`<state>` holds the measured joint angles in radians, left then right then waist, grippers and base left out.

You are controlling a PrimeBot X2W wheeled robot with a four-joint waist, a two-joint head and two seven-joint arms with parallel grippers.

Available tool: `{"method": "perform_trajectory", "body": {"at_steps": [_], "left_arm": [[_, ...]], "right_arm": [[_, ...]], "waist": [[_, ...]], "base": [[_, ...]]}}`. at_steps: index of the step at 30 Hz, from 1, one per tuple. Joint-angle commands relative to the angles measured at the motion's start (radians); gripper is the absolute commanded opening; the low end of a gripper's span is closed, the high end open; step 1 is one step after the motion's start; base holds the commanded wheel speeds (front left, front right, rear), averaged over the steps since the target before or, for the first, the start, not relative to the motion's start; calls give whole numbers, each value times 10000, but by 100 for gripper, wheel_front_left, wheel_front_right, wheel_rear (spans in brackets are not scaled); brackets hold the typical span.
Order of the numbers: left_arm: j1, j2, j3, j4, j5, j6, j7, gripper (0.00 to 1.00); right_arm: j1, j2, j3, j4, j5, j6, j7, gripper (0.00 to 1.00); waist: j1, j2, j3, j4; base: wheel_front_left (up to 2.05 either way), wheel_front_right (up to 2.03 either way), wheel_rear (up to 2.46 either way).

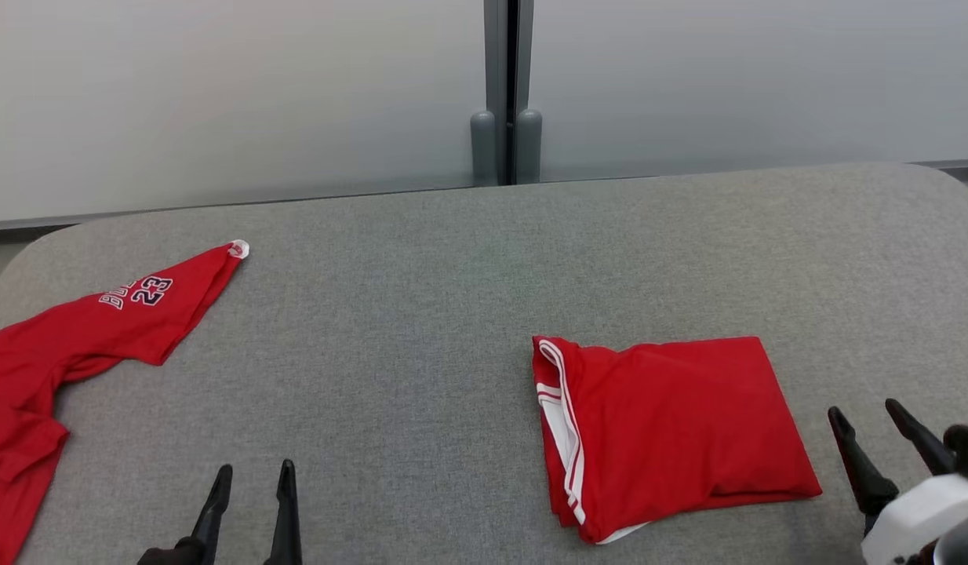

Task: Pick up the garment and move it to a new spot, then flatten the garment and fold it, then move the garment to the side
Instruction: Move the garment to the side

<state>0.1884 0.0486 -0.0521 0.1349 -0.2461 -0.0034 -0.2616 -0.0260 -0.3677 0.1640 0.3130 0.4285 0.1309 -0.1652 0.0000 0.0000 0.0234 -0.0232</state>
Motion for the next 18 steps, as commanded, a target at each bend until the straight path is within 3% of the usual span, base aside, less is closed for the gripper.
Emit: {"method": "perform_trajectory", "body": {"at_steps": [1, 6, 15, 16, 17, 18], "left_arm": [[-293, 41, -84, -45, 70, 7, -44, 100], [-574, 38, -231, -15, 121, 47, -45, 100], [-929, 35, -264, -45, 201, 76, -45, 100], [-980, 36, -254, -62, 209, 93, -45, 100], [-1018, 38, -244, -87, 212, 111, -45, 100], [-1032, 38, -246, -116, 213, 122, -44, 100]], "right_arm": [[-616, -439, 390, 266, 430, -2, 598, 100], [-1730, -831, 1271, 1294, 1417, -2, 1441, 100], [-2737, -469, 2445, 2771, 3065, -2, 2038, 100], [-2818, -400, 2588, 2840, 3376, -2, 2156, 88], [-2906, -389, 2740, 2835, 3655, -2, 2238, 35], [-2990, -421, 2821, 2834, 3909, -2, 2249, 0]], "waist": [[0, 0, 369, 106], [0, 0, 835, 301], [0, 0, 1330, 551], [0, 0, 1381, 544], [0, 0, 1436, 520], [0, 0, 1507, 475]], "base": [[0, 0, 0], [0, 0, 0], [0, 0, 0], [0, 0, 0], [0, 0, 0], [0, 0, 0]]}}
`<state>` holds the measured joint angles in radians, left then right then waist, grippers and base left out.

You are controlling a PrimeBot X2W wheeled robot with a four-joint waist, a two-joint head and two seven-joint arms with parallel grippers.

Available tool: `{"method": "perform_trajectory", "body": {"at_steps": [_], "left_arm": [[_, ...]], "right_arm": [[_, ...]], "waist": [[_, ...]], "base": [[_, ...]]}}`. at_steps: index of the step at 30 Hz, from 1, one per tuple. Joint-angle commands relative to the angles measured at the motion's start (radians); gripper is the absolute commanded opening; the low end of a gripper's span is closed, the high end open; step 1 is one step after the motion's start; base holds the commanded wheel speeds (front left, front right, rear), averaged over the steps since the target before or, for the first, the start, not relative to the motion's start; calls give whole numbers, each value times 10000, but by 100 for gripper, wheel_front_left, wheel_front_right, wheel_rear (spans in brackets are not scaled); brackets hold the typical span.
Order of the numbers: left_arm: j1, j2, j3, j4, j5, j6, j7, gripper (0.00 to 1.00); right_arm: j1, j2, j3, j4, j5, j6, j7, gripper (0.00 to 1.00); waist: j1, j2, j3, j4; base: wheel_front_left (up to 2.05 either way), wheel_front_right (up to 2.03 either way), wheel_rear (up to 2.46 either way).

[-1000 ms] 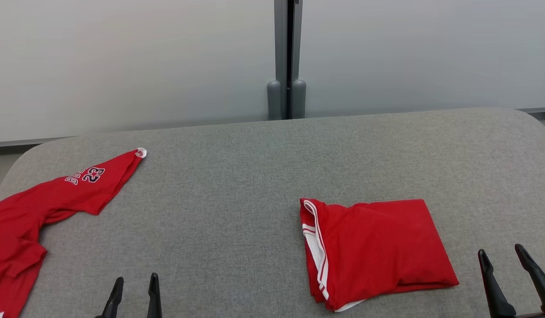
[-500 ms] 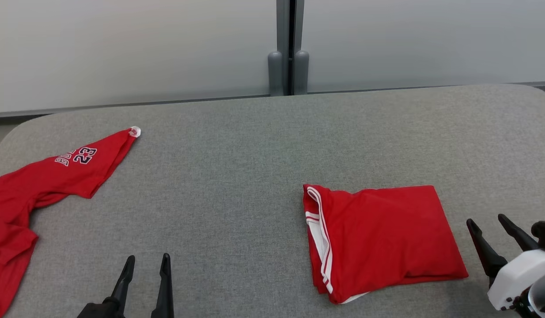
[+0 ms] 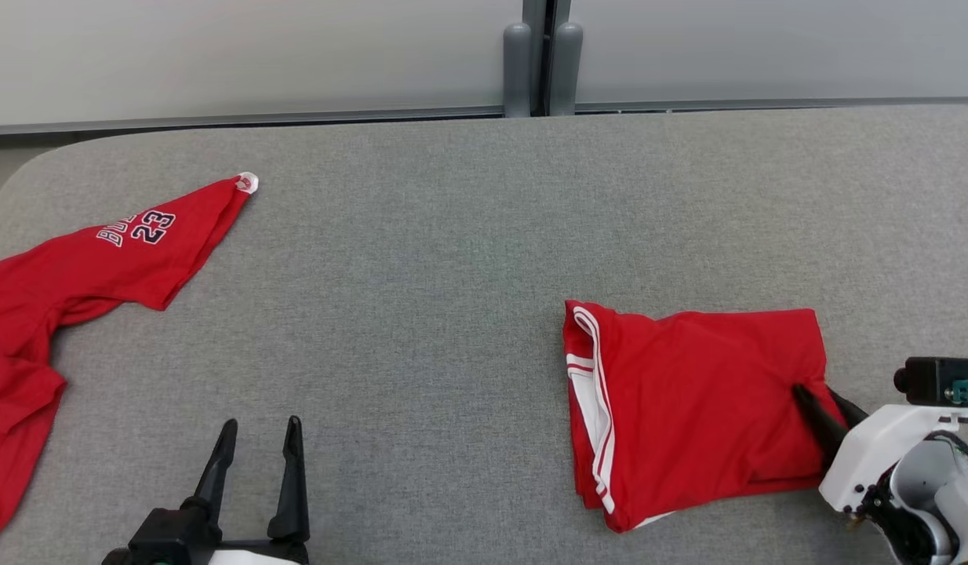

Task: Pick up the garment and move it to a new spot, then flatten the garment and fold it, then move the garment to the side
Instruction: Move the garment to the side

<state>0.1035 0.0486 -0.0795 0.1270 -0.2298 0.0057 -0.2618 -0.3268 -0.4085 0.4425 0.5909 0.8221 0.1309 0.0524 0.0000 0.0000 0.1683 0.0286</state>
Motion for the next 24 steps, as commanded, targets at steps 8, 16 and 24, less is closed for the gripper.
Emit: {"method": "perform_trajectory", "body": {"at_steps": [8, 16, 24], "left_arm": [[-704, 36, -127, -260, 232, -6, -43, 100], [-1391, 41, -207, -243, 558, -216, -43, 100], [-1051, 39, -208, -141, 161, -40, -44, 100]], "right_arm": [[-2019, -2182, -281, 1017, -553, -4, -894, 0], [-4176, -3916, -1203, 4295, -3028, -2, -1282, 100], [-4724, -3549, -1400, 5106, -4094, -2, -2489, 100]], "waist": [[0, 0, 1245, -705], [0, 0, 1820, -542], [0, 0, 1363, -372]], "base": [[0, 0, 0], [0, 0, 0], [0, 0, 0]]}}
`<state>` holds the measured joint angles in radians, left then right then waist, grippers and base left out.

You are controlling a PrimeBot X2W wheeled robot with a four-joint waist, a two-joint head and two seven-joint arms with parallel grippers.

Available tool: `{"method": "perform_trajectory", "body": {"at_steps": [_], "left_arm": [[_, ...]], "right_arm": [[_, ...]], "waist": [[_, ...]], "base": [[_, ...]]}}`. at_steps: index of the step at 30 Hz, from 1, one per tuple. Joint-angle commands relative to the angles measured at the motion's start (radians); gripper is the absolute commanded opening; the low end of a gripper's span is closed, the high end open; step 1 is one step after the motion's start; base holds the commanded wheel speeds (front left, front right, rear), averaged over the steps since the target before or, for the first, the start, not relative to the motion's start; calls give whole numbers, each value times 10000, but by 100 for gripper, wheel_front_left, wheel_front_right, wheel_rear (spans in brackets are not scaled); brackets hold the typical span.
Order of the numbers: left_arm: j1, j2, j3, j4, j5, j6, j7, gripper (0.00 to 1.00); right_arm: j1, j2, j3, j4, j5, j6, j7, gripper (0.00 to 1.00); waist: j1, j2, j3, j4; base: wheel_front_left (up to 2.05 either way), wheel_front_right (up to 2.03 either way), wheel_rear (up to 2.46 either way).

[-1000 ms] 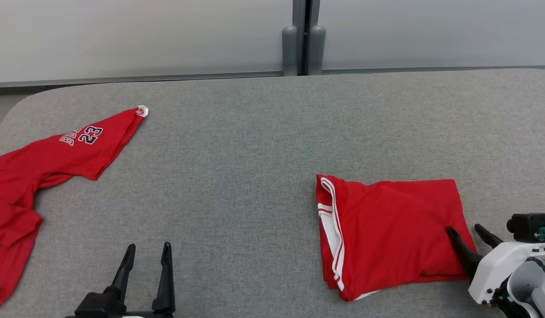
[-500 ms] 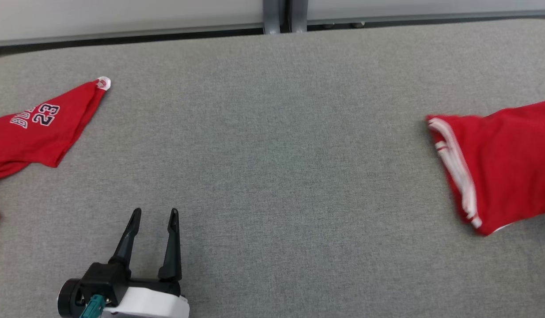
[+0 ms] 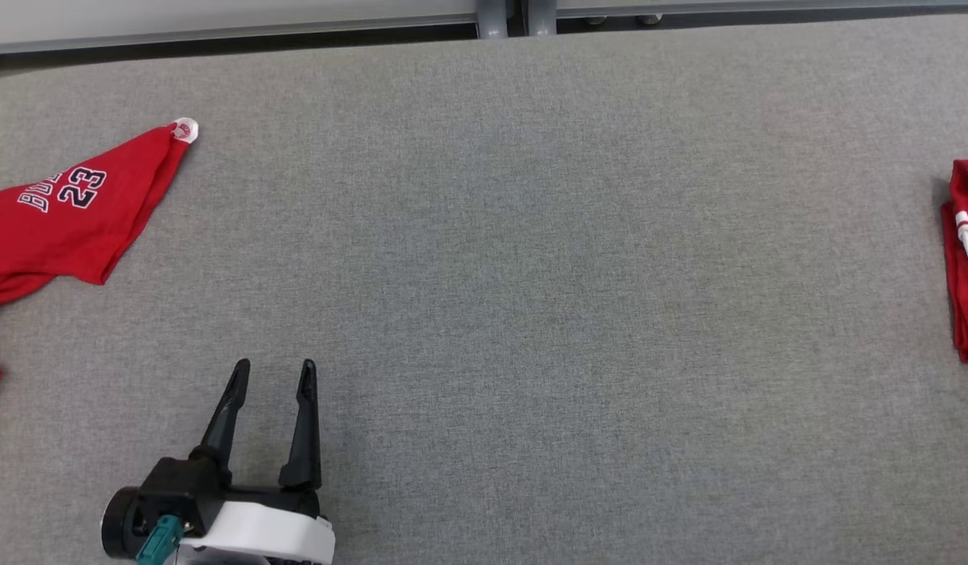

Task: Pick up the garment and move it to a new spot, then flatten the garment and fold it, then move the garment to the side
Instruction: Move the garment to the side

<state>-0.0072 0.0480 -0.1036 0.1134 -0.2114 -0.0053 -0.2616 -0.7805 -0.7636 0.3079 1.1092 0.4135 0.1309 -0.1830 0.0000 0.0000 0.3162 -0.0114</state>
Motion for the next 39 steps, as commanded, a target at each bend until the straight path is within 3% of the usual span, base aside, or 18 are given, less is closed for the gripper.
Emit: {"method": "perform_trajectory", "body": {"at_steps": [1, 4, 10, 16, 19, 24, 39], "left_arm": [[133, 47, 69, -54, -77, 101, -45, 100], [497, 45, 212, -156, -246, 242, -45, 100], [1007, 39, 516, -474, -624, 435, -44, 100], [1374, 45, 698, -312, -513, 329, -45, 100], [1462, 34, 794, -66, -366, 208, -45, 100], [1490, 36, 1023, 430, -252, 56, -45, 100], [1679, 44, 1142, 889, -354, -92, -45, 100]], "right_arm": [[-224, 70, -181, -225, -143, -2, -429, 100], [318, 726, -415, -1163, -323, -2, -789, 100], [2555, 2003, -1659, -4791, -486, -4, -828, 100], [6036, 4534, -2992, -8583, -1597, -2, -833, 100], [7248, 5368, -3076, -9547, -2439, -5, -828, 100], [8305, 6453, -3456, -9927, -3116, -2, -820, 100], [8803, 6972, -3655, -9453, -3658, -2, -821, 100]], "waist": [[0, 0, -220, 19], [0, 0, -684, -33], [0, 0, -1507, -81], [0, 0, -2319, -84], [0, 0, -2551, -184], [0, 0, -2717, -285], [0, 0, -3186, -136]], "base": [[0, 0, 0], [0, 0, 0], [0, 0, 0], [0, 0, 0], [0, 0, 0], [0, 0, 0], [0, 0, 0]]}}
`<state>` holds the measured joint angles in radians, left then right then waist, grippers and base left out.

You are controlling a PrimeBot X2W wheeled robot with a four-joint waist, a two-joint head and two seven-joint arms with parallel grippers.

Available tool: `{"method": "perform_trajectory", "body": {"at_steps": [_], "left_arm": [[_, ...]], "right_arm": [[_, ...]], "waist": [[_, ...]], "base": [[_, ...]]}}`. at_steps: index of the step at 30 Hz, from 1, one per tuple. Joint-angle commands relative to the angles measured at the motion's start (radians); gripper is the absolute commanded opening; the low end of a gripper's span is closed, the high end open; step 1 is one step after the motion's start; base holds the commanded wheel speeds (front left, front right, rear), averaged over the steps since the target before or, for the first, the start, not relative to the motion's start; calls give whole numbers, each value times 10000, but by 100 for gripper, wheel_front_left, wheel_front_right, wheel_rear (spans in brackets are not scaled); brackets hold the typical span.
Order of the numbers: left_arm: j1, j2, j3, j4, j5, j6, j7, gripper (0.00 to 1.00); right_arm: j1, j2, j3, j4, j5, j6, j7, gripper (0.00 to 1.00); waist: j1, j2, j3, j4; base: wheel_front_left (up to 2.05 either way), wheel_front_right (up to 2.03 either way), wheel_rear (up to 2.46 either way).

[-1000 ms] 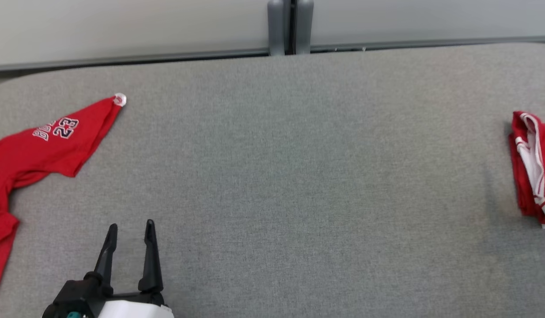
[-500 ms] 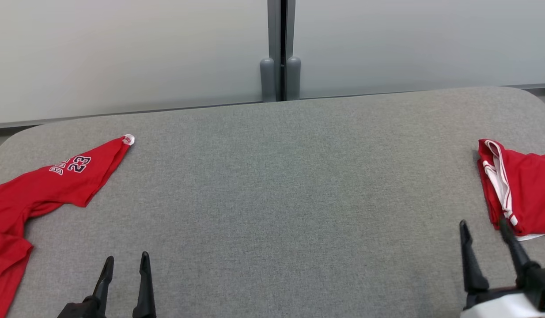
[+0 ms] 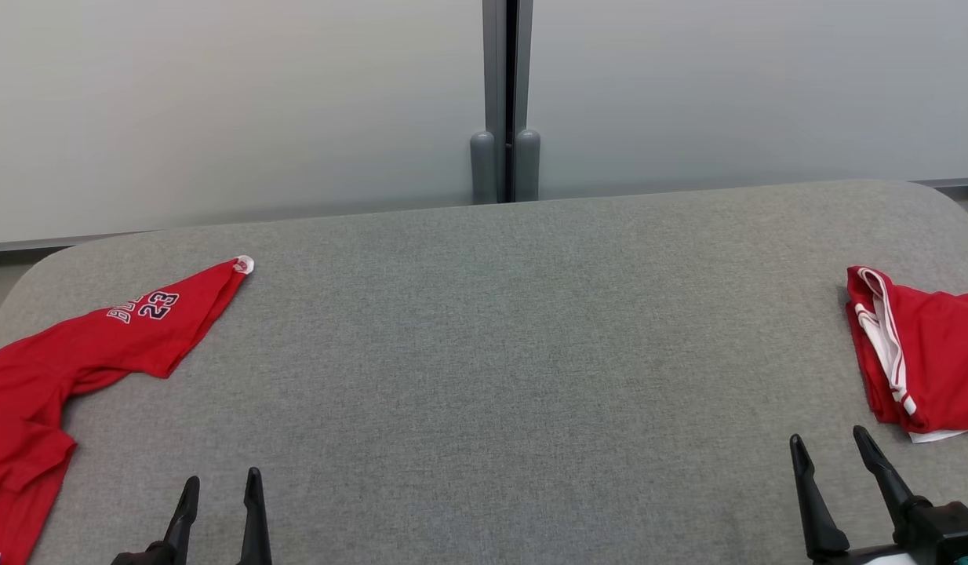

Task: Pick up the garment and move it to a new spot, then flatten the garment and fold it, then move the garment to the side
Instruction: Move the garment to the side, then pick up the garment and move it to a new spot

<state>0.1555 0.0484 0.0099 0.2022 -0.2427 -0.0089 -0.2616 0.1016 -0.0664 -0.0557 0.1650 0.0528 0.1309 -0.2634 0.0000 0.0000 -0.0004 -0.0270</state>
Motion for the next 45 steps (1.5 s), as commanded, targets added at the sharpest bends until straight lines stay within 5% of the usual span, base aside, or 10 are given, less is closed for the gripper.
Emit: {"method": "perform_trajectory", "body": {"at_steps": [1, 16, 33, 45], "left_arm": [[56, 40, -1, 10, -38, -62, -45, 100], [-109, 41, -191, -18, -90, -23, -46, 100], [136, 43, -413, 70, -150, 112, -46, 100], [-459, 41, -251, 210, 16, -186, -46, 100]], "right_arm": [[-5, 11, 6, 14, -42, -2, -18, 100], [199, 75, 56, 191, -3, -2, -18, 100], [320, 86, 770, 147, 179, -2, -18, 100], [452, 83, 978, 65, 187, -2, -18, 100]], "waist": [[0, 0, -27, 32], [0, 0, -54, 362], [0, 0, -350, 4202], [0, 0, -124, 4705]], "base": [[0, 0, 0], [0, 0, 0], [0, 0, 0], [0, 0, 0]]}}
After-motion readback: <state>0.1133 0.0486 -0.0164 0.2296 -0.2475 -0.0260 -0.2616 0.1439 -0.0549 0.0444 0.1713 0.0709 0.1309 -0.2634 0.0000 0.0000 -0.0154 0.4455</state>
